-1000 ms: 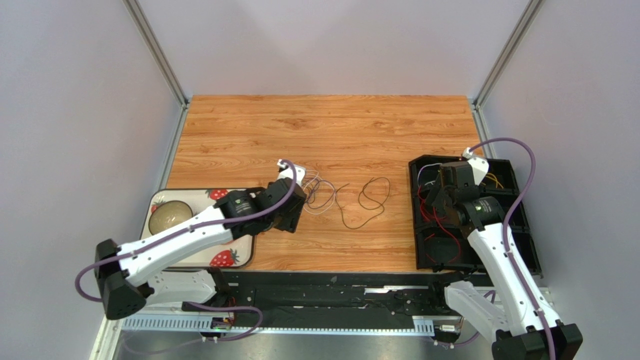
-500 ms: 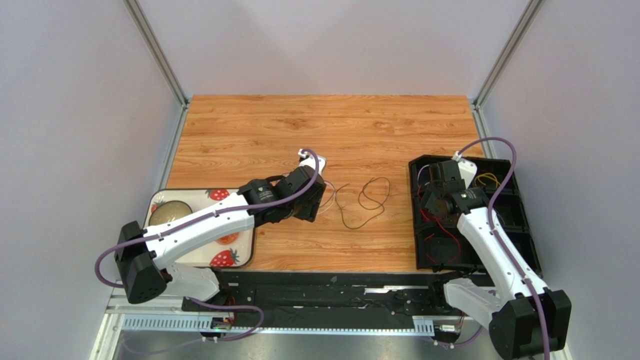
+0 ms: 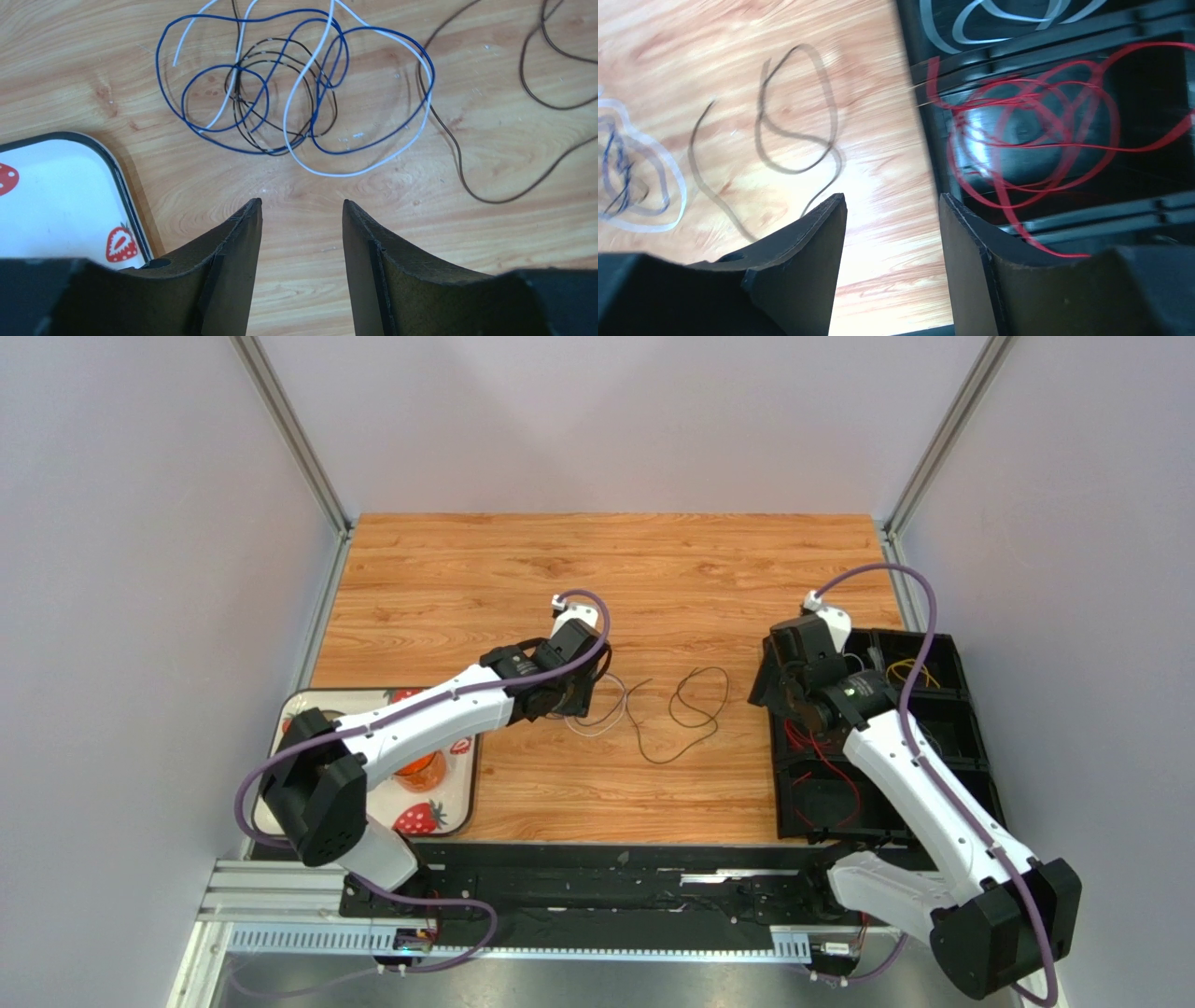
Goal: Untangle the cables
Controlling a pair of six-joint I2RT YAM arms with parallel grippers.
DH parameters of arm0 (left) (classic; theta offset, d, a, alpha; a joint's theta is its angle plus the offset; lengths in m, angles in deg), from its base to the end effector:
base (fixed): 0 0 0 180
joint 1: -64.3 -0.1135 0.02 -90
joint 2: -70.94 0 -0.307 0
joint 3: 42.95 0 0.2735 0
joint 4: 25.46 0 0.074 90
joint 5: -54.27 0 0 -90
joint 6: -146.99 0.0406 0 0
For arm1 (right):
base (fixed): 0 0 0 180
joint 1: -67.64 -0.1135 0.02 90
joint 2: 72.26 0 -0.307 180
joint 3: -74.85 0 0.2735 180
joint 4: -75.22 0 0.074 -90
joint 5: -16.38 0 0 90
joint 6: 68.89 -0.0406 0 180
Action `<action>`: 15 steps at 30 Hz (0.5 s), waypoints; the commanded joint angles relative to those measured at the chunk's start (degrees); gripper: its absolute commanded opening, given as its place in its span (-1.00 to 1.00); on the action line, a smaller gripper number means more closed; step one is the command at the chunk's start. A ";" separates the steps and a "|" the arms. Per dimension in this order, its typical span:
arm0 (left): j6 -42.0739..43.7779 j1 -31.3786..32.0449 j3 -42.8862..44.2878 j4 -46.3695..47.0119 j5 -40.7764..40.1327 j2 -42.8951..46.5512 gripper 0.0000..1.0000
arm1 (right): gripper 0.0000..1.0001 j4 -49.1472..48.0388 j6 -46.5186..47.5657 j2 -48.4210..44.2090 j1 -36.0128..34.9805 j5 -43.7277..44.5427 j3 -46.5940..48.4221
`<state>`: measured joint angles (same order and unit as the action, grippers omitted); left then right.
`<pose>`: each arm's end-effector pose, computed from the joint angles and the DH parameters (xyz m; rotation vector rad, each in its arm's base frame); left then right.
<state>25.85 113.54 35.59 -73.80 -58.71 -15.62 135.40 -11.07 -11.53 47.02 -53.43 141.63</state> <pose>0.2301 -0.2427 0.2891 0.2359 2.4351 -0.0972 0.1992 0.0600 0.3193 0.3842 2.4048 -0.0378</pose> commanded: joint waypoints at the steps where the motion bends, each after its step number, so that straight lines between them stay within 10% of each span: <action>1: 1.51 -0.98 3.56 5.16 2.93 -2.64 0.07 | 0.10 -3.03 -2.00 1.06 -4.86 -1.55 1.53; 15: 2.75 -0.19 13.76 5.60 11.82 -17.40 -0.05 | 0.11 -5.05 0.01 0.27 -6.45 -3.66 -2.25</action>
<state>27.69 112.75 45.65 -69.10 -48.62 -30.38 132.80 -11.99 -9.78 40.77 -56.25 139.69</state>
